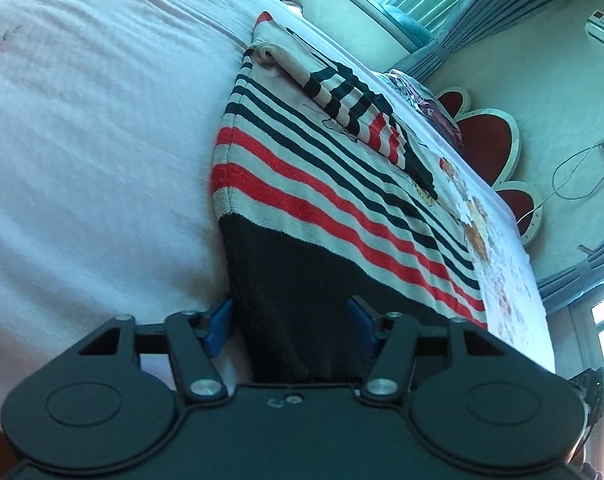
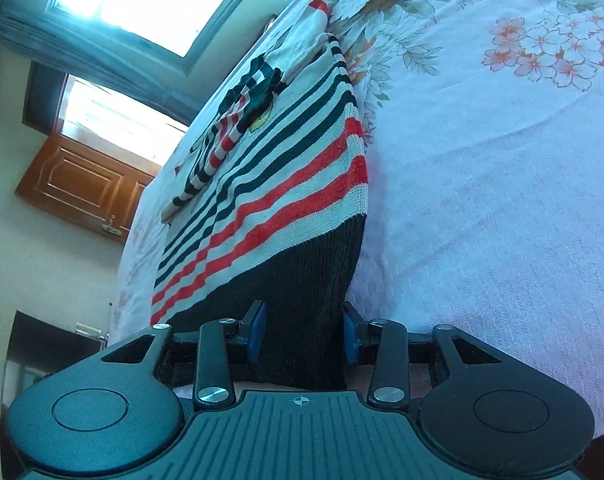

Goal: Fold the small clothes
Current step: 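Grasp the sweater hem with both grippers, rolling the tools, then lift the hem with both grippers and fold it toward the collar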

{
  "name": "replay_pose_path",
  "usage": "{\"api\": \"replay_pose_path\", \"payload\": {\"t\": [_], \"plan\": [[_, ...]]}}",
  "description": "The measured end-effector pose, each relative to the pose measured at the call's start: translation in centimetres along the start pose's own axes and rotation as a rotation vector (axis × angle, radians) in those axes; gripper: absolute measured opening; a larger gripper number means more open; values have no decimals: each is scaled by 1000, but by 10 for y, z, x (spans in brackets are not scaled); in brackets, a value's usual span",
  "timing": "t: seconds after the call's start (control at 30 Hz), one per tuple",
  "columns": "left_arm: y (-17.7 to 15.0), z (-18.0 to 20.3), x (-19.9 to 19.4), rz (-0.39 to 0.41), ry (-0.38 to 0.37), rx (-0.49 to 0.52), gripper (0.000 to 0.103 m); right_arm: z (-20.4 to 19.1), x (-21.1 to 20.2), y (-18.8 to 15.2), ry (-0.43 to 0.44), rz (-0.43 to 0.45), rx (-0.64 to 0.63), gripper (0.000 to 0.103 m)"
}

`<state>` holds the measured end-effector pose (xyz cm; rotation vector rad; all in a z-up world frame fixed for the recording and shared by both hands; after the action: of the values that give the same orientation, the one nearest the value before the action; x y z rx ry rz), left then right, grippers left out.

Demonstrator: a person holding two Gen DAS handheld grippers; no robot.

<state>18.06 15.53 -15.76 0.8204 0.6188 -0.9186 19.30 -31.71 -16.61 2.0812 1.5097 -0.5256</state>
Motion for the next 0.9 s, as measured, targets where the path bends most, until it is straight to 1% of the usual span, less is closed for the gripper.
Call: {"api": "replay_pose_path", "payload": {"t": [0.03,0.07,0.1,0.13,0.17,0.2,0.23,0.27,0.3,0.37,0.4,0.43,0.53,0.6,0.7,0.8,0.9], "plan": [[-1,3,0,0,31,17,35,-2,0,1,-12,-2,-16,24],[-1,4,0,4,64,28,25,-2,1,1,-31,-10,-32,6],[-2,3,0,5,62,17,3,-2,1,2,-51,-13,-43,5],[-4,1,-4,38,34,-11,3,-3,-1,1,-52,-6,-55,5],[-7,2,-10,85,14,-20,4,-6,-5,0,-49,12,-67,5],[-10,3,-16,124,6,-22,4,-10,-11,-1,-38,37,-82,5],[-12,4,-20,146,17,-29,4,-14,-18,-2,-16,61,-99,5],[-13,3,-21,150,38,-35,4,-17,-24,-2,1,82,-116,5],[-13,1,-18,138,60,-35,4,-19,-27,-2,-3,92,-137,5],[-11,-3,-11,109,102,-41,4,-20,-19,2,-90,50,-174,5],[-11,-4,-12,115,90,-58,4,-18,-16,5,-102,37,-166,5],[-10,-3,-17,139,73,-67,4,-18,-17,8,-88,45,-161,5],[-3,3,-31,199,39,-68,3,-31,-25,20,-53,105,-180,5],[10,7,-38,234,25,-62,3,-42,-29,33,-43,140,-200,5],[45,13,-41,280,-16,-64,3,-62,-32,62,-34,191,-237,5],[89,26,-37,317,-44,-38,3,-79,-31,97,-28,227,-251,5],[137,39,-26,345,-62,-23,3,-97,-24,140,-37,258,-255,5]]}}
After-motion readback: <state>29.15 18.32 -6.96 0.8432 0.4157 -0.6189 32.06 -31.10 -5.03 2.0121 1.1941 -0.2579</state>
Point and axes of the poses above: each gripper's, at about its wrist camera, not at the fingertips, and x roughly the way its jaws point, z to its right, y to its top, the point moved 1 cm from there along x, roughly the way its jaws point, and after that the axes turned 11 degrees about -z, right-handed, at the moved point
